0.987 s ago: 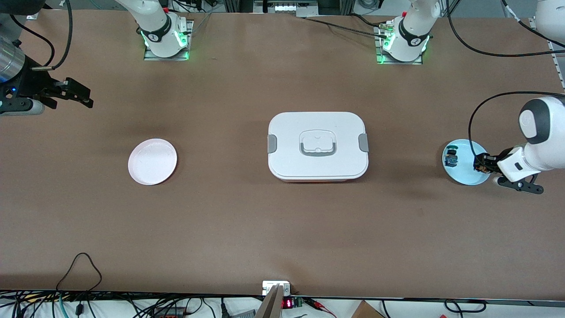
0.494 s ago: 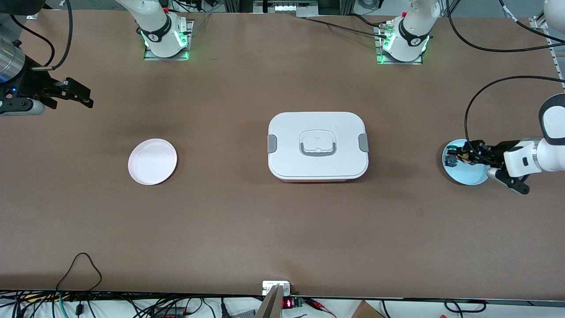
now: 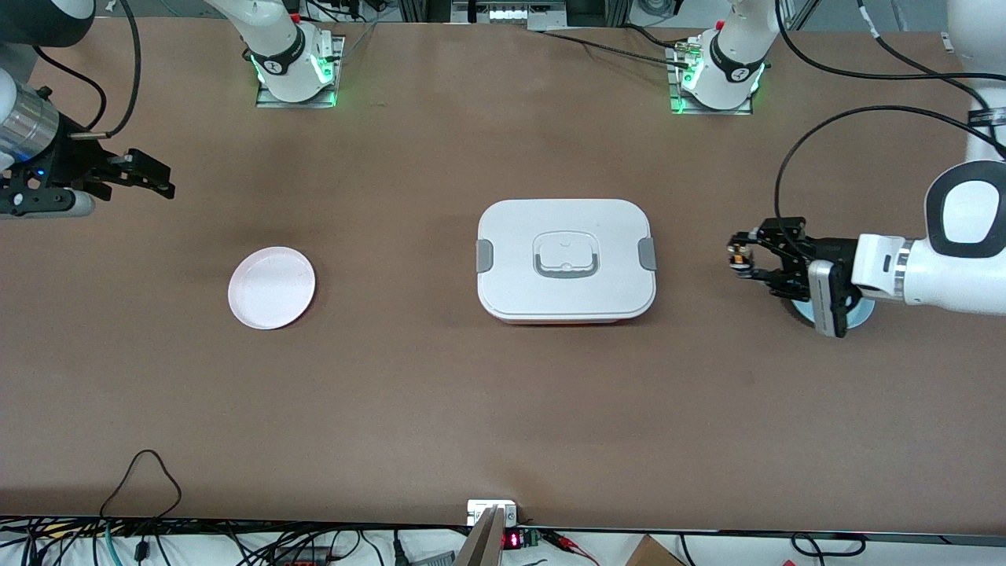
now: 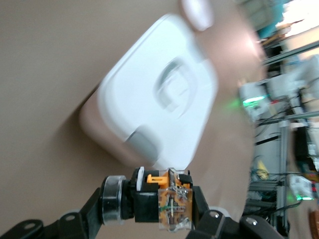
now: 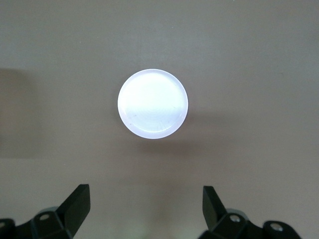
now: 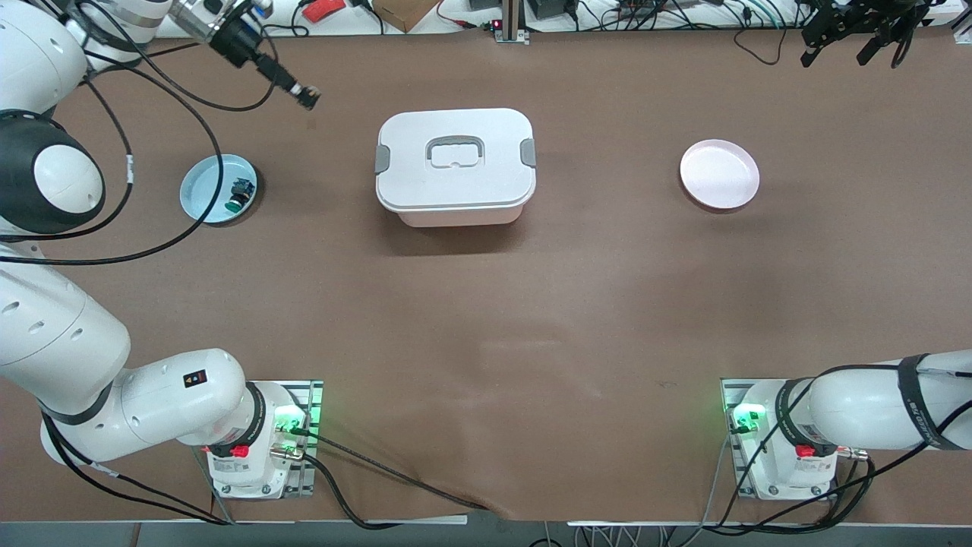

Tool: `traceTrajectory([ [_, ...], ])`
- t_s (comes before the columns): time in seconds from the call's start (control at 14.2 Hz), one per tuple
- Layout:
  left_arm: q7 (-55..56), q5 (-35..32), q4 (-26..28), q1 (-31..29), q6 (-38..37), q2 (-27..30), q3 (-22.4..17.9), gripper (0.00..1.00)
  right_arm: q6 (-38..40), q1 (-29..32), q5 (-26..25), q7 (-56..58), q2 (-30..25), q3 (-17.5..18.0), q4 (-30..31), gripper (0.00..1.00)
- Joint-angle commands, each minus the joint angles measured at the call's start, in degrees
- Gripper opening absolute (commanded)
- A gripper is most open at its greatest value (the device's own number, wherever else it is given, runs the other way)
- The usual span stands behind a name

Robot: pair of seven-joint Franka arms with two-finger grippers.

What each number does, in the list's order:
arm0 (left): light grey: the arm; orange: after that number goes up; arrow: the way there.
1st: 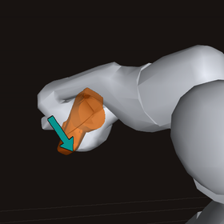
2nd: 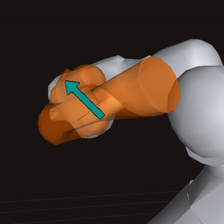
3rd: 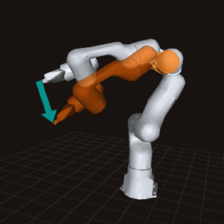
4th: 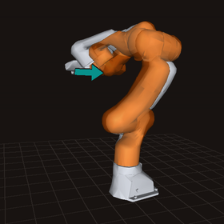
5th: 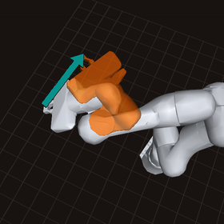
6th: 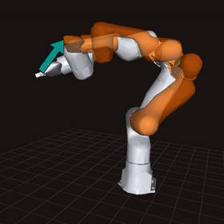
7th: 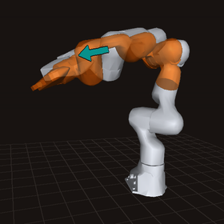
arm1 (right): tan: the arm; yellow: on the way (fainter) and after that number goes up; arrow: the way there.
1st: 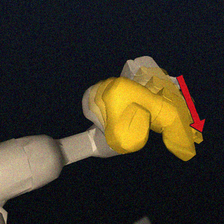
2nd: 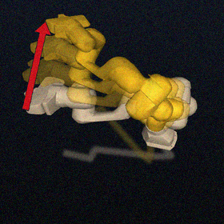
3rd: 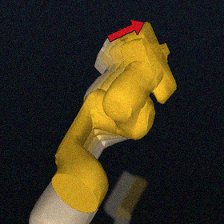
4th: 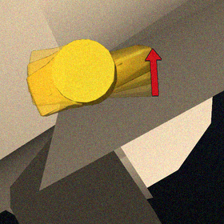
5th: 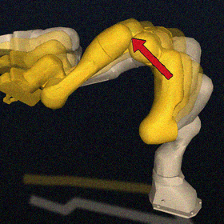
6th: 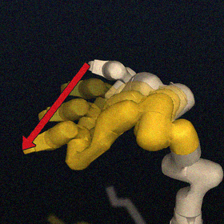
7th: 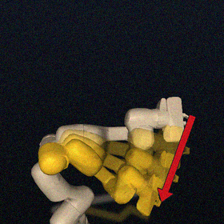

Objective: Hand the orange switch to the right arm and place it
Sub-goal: 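Carry the switch with the left gripper while the right gripper reaches inward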

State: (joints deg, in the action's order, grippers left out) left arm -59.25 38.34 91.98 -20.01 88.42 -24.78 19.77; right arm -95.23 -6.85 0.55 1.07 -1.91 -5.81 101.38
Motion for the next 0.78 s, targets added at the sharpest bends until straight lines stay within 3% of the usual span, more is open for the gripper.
traceTrajectory([
  [0.0,-7.8,11.0,0.0,-0.6,-0.9,-1.1,5.0,0.05,0.0,-0.1,0.8,0.4,1.4,0.4,-1.4,1.00],
  [0.42,-31.3,27.9,0.7,0.5,1.9,-1.3,13.9,0.05,-0.6,-0.8,0.9,0.6,2.9,0.5,-2.1,1.00],
  [0.56,-34.4,31.9,2.7,0.8,6.9,-0.8,17.0,0.04,-0.6,-0.8,0.9,0.7,3.3,0.6,-2.1,1.00],
  [0.71,-37.8,33.5,4.9,0.7,16.6,-0.8,22.1,0.03,-0.1,-1.1,2.2,1.4,3.8,1.0,-2.1,1.00],
])
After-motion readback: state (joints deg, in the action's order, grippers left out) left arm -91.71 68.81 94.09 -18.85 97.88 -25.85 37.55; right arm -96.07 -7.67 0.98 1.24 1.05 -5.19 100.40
